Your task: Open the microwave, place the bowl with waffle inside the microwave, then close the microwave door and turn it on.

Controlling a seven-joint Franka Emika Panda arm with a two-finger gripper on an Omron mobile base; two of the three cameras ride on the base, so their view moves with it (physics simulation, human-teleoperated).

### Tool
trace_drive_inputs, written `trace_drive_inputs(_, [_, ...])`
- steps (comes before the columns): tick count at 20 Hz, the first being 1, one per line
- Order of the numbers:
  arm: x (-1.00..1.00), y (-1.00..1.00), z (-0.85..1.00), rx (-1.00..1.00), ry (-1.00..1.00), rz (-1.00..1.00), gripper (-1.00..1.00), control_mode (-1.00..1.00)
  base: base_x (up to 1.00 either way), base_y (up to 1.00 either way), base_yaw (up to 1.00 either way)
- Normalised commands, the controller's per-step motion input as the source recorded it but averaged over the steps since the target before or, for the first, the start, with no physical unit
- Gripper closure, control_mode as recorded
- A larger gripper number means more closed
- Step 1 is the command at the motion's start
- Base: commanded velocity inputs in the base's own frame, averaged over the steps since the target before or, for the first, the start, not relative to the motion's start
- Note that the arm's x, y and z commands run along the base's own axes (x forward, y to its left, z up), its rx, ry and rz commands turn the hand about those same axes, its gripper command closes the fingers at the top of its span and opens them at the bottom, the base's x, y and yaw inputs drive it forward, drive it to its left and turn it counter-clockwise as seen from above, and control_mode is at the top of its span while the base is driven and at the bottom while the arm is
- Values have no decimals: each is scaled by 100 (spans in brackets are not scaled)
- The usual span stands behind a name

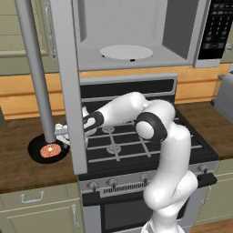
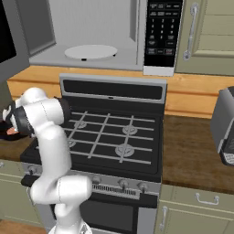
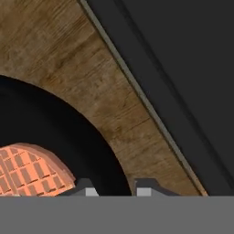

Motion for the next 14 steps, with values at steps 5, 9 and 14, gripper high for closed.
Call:
trace_drive_inputs(5, [-26,-46,41,8,-5,-22,100,-100,0,0,0])
trace_drive_inputs(9, [-61,-52,34,4,-1,-12,100,-100,0,0,0])
trace_drive_inputs(14, [-78,-82,52,9,-1,-5,100,-100,0,0,0])
